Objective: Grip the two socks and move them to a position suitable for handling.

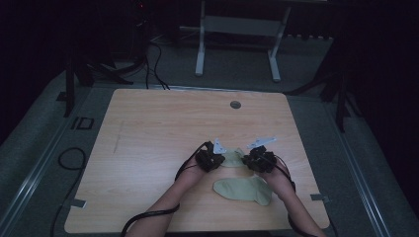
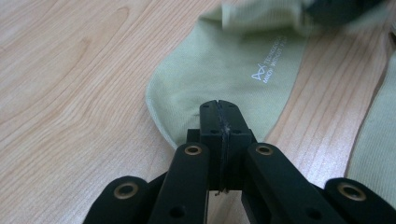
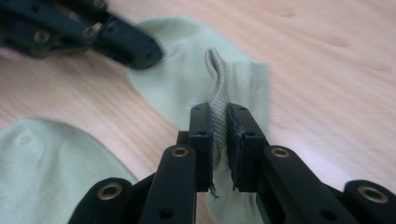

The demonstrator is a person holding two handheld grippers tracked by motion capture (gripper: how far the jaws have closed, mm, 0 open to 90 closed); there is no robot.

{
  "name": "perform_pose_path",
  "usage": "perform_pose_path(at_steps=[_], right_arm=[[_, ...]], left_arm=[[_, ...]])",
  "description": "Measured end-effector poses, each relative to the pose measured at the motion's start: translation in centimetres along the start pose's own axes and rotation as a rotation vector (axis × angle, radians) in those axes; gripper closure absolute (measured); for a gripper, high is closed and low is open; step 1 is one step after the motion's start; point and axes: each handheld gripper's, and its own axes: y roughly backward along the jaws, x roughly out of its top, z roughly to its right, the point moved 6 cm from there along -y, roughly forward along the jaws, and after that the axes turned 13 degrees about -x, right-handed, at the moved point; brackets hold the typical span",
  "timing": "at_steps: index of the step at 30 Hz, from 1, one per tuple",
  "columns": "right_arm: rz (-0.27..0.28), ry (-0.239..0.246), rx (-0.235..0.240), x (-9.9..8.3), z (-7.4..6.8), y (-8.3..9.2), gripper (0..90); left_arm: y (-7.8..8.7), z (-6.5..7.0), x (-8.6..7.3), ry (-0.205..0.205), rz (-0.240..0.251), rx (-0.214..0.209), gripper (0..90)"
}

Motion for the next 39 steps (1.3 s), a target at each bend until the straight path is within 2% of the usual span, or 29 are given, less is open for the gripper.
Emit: perform_pose_path(at_steps=[6,12,13,15,16,17,19,21,25,27,29,34,39], right_arm=[[0.0,-0.05,-0.036,0.0,2.7,0.8,80.9],[-0.03,-0.074,-0.078,-1.0,4.7,0.2,79.7],[-0.034,-0.082,-0.081,-1.1,4.9,0.1,76.8],[-0.049,-0.088,-0.086,-1.4,5.2,-0.3,63.6],[-0.05,-0.09,-0.103,-1.5,5.4,-0.4,58.3],[-0.047,-0.091,-0.12,-1.5,5.6,-0.5,58.3],[-0.037,-0.099,-0.119,-1.3,5.7,-0.5,58.2],[-0.028,-0.104,-0.132,-1.1,5.9,-0.5,61.1],[-0.034,-0.093,-0.126,-1.0,5.7,-1.0,78.4],[-0.041,-0.082,-0.121,-1.0,5.5,-1.6,81.3],[-0.054,-0.093,-0.107,-1.2,5.3,-2.1,82.5],[-0.085,-0.094,-0.121,-1.4,5.4,-3.4,82.5],[-0.081,-0.105,-0.134,-1.7,6.0,-3.4,82.5]], left_arm=[[0.0,0.0,0.0,-0.016,-0.002,-0.001,89.2],[0.0,0.0,0.1,-0.041,-0.021,0.009,89.1],[0.0,0.0,0.1,-0.041,-0.024,0.006,89.1],[0.0,0.0,0.1,-0.043,-0.03,0.003,89.1],[0.0,0.0,0.1,-0.048,-0.032,0.004,89.1],[0.0,0.0,0.1,-0.052,-0.036,0.002,89.1],[0.0,-0.1,0.1,-0.039,-0.03,-0.005,89.1],[0.0,-0.1,0.1,-0.04,-0.028,-0.009,89.1],[0.0,-0.2,0.1,-0.04,-0.025,-0.017,89.1],[0.0,-0.2,0.1,-0.039,-0.021,-0.021,89.0],[0.1,-0.2,0.0,-0.037,-0.018,-0.021,89.1],[0.1,-0.3,0.0,-0.036,-0.008,-0.026,89.0],[-0.1,-0.4,0.1,-0.034,-0.012,-0.026,88.9]])
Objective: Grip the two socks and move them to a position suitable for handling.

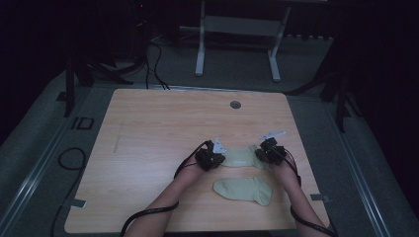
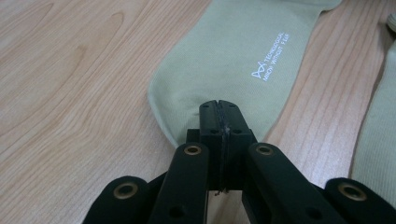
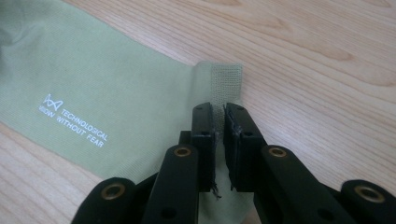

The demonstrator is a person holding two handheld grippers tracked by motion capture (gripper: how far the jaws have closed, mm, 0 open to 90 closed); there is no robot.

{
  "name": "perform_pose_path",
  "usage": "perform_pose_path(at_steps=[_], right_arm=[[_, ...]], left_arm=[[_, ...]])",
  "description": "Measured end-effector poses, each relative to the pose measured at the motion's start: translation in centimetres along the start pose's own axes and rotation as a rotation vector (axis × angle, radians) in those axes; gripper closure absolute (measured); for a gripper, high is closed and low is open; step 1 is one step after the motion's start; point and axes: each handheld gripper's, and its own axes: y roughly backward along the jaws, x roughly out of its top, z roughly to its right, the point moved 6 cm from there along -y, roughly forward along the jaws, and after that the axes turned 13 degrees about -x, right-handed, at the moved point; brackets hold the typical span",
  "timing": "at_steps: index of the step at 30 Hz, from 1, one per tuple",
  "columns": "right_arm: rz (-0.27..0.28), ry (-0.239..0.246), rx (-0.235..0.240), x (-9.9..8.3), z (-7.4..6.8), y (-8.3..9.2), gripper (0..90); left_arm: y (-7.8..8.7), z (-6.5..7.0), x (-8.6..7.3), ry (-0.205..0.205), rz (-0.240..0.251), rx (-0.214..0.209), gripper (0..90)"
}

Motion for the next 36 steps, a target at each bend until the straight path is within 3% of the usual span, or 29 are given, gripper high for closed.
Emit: perform_pose_path(at_steps=[13,19,21,24,28,30,36], right_arm=[[0.001,-0.021,-0.007,-0.1,0.6,-0.1,79.3],[-0.004,-0.032,0.013,-0.1,0.6,-0.1,75.8],[-0.016,-0.036,0.025,0.0,0.5,0.0,73.4],[-0.006,-0.037,0.034,0.3,0.4,0.4,66.3],[0.017,-0.022,0.091,0.7,0.1,1.2,53.9],[0.023,0.004,0.107,0.7,-0.2,1.5,47.0],[0.031,0.005,0.151,0.4,-0.8,2.4,35.9]], left_arm=[[-0.4,0.0,0.4,0.013,-0.001,0.007,88.7],[-0.3,0.0,0.5,0.028,-0.003,0.009,88.0],[-0.2,-0.1,0.7,0.03,-0.014,0.02,77.3],[0.2,0.3,1.4,0.056,0.006,-0.015,64.5],[0.3,0.7,1.5,0.071,-0.013,-0.024,52.0],[0.5,0.7,1.4,0.081,-0.012,-0.017,48.3],[1.3,1.3,1.0,0.12,-0.002,-0.036,44.3]])
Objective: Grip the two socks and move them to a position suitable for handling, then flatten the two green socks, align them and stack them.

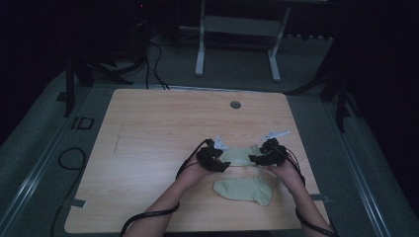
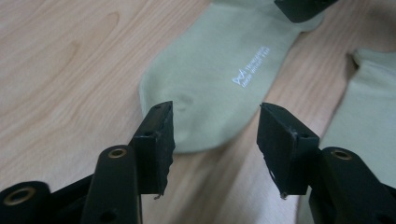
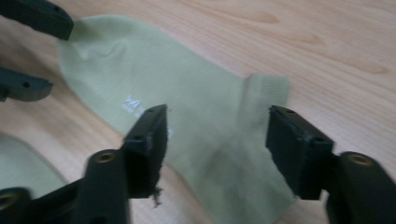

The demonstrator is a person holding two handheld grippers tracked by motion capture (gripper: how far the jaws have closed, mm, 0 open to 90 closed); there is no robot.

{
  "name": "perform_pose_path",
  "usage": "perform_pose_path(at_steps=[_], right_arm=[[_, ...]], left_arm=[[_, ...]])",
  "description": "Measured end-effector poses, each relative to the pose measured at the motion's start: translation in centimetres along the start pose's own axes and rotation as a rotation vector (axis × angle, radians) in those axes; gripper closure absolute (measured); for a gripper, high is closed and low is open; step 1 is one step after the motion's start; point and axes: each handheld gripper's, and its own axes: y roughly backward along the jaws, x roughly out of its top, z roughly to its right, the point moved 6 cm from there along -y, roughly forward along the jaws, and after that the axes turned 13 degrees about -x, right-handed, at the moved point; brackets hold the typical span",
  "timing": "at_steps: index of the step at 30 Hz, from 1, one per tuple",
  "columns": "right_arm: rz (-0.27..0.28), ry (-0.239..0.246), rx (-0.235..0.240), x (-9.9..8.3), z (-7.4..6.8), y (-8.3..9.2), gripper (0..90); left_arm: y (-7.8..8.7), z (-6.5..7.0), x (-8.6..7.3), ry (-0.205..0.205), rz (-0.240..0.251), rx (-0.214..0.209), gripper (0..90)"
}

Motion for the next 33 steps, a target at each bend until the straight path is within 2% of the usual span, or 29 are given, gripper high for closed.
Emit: perform_pose_path(at_steps=[1,2,3,6,7,8,10,11,15,19,23,24,25,27,29,33], right_arm=[[0.0,0.006,0.007,-0.1,-0.1,0.2,35.9],[0.011,0.008,0.0,-0.3,-0.2,0.6,31.0],[0.018,0.0,-0.002,-0.4,-0.2,0.9,29.3],[0.029,-0.021,-0.009,-0.6,-0.1,1.5,29.5],[0.038,-0.027,-0.006,-0.7,0.0,1.8,30.7],[0.04,-0.024,-0.002,-1.1,-0.1,2.4,39.5],[0.021,-0.025,0.02,-1.7,-0.4,3.0,40.7],[0.032,-0.02,0.024,-2.0,-0.6,3.4,44.2],[0.053,0.0,0.037,-3.4,-1.1,4.9,44.9],[0.037,0.026,0.046,-5.3,-1.5,5.8,46.7],[0.029,0.024,0.052,-6.7,-1.8,6.2,52.3],[0.031,0.027,0.045,-7.1,-2.0,6.3,53.0],[0.018,0.037,0.029,-8.0,-2.3,6.3,55.6],[0.01,0.043,0.013,-8.7,-2.5,6.2,57.3],[0.004,0.043,0.014,-9.2,-2.7,6.1,59.7],[-0.012,0.05,-0.006,-10.0,-2.9,5.7,64.9]], left_arm=[[0.0,0.0,0.0,0.0,0.0,0.0,44.3],[1.0,0.9,-0.1,-0.014,0.003,-0.004,43.8],[1.3,1.2,-0.1,-0.016,0.009,-0.008,43.8],[1.9,1.7,-0.2,-0.012,0.017,-0.024,43.6],[2.4,2.1,-0.3,-0.006,0.026,-0.03,43.3],[2.6,2.4,-0.5,-0.004,0.024,-0.037,42.8],[3.0,2.9,-0.8,-0.007,0.027,-0.029,42.7],[3.2,3.2,-1.0,-0.009,0.026,-0.039,42.8],[3.8,4.5,-1.9,-0.003,0.026,-0.048,42.7],[3.8,5.3,-3.0,-0.02,0.001,-0.025,42.7],[3.6,5.7,-3.8,-0.007,-0.002,-0.032,42.7],[3.5,5.9,-4.3,0.016,-0.004,-0.046,42.7],[3.3,6.0,-4.5,0.02,-0.009,-0.044,42.8],[3.1,6.1,-5.0,0.006,-0.033,0.008,42.8],[2.9,6.3,-5.2,0.011,-0.046,0.026,43.0],[2.2,6.4,-5.5,0.03,-0.065,0.019,46.2]])
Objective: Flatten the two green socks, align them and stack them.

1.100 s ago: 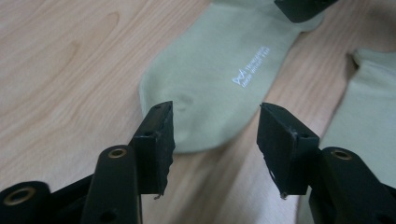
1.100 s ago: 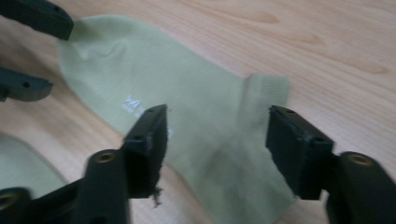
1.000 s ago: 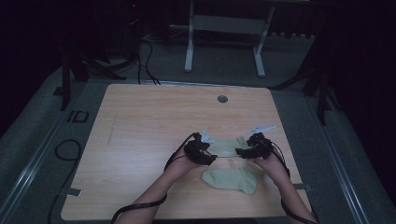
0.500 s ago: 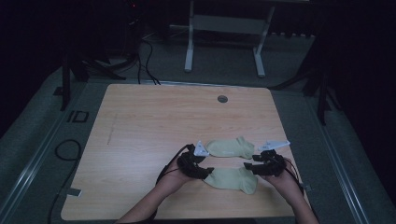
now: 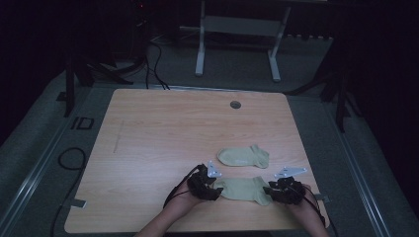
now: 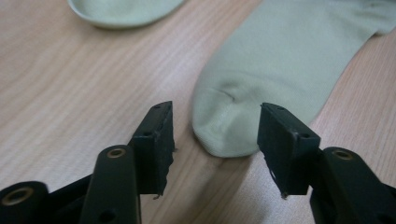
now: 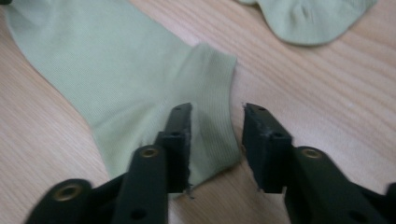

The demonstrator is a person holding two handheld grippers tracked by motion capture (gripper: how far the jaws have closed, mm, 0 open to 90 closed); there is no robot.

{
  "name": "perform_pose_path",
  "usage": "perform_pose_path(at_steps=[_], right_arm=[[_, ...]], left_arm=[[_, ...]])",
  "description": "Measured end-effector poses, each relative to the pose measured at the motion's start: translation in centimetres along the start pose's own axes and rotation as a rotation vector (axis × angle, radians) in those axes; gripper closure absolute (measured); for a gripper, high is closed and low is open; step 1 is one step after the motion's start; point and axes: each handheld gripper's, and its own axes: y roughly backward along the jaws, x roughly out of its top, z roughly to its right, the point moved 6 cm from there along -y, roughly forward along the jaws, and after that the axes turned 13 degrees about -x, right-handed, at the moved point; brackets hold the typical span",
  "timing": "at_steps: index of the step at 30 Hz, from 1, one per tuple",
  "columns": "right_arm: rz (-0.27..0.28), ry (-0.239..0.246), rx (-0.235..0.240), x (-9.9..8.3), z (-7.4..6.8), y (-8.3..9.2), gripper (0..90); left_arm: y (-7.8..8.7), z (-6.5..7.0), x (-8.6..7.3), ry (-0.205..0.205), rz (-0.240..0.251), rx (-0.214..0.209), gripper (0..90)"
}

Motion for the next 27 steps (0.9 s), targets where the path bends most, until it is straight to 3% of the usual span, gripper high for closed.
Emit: perform_pose_path(at_steps=[3,5,7,11,18,23,27], right_arm=[[-0.005,0.001,0.003,-0.2,0.0,-0.1,65.8],[-0.001,-0.006,-0.004,-0.3,0.1,-0.1,71.0],[0.006,-0.008,-0.001,-0.3,0.0,-0.1,75.5],[0.008,-0.012,-0.001,-0.3,0.0,-0.1,80.8],[0.013,-0.018,-0.006,-0.3,-0.1,-0.1,82.5],[-0.006,-0.039,-0.012,-0.2,0.0,0.0,83.6],[0.013,-0.049,-0.02,0.3,0.3,0.7,83.9]], left_arm=[[-0.2,0.0,-0.2,-0.017,-0.02,-0.007,49.8],[-0.3,0.0,-0.3,-0.041,-0.034,-0.004,54.7],[-0.3,0.0,-0.3,-0.026,-0.024,-0.014,57.4],[-0.4,0.0,-0.2,-0.033,-0.026,-0.016,62.9],[-0.7,0.3,0.1,-0.016,-0.016,-0.048,85.2],[-0.6,0.7,0.2,-0.016,-0.001,-0.061,87.2],[0.4,0.7,0.8,-0.004,0.044,-0.068,87.3]])
